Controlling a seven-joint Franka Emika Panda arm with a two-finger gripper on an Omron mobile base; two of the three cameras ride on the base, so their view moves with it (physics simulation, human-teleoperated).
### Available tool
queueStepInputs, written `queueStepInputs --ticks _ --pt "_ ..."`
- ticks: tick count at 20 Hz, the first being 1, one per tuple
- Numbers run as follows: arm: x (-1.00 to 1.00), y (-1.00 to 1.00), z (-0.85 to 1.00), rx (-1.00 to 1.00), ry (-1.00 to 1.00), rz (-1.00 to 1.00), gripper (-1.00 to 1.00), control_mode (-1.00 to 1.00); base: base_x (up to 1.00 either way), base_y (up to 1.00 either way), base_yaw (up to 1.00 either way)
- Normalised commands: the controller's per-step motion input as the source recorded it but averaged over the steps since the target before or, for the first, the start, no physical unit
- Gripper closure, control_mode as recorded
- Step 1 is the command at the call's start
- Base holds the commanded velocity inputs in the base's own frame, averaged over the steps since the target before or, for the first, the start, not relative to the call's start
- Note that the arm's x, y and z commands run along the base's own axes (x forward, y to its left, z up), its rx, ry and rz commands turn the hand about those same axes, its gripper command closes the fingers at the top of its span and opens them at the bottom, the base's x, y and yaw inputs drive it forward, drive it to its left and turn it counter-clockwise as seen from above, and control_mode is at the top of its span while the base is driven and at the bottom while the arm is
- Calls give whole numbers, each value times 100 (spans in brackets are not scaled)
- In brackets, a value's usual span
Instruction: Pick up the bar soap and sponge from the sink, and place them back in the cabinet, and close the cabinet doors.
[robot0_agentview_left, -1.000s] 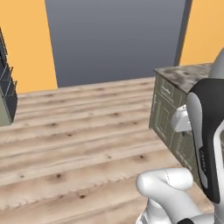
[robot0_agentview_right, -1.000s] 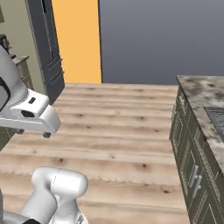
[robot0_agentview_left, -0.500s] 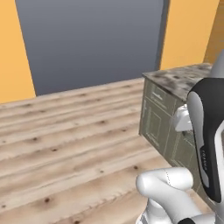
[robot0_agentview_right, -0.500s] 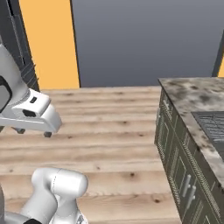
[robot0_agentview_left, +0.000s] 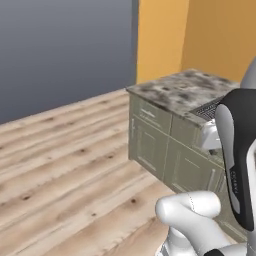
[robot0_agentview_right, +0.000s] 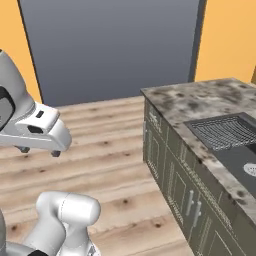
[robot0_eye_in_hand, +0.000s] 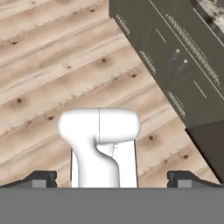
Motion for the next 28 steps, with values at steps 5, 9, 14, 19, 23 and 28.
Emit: queueStepInputs --ticks 5,9,14,19,23,28 --pt "0 0 0 0 0 0 -100 100 36 30 -50" --pt "0 0 0 0 0 0 -100 100 25 19 -50" --pt "0 0 0 0 0 0 -100 100 22 12 -48" --pt "0 0 0 0 0 0 -100 100 20 11 -46" --pt "0 0 0 0 0 0 -100 100 13 9 -43" --pt "0 0 0 0 0 0 -100 100 16 12 -40"
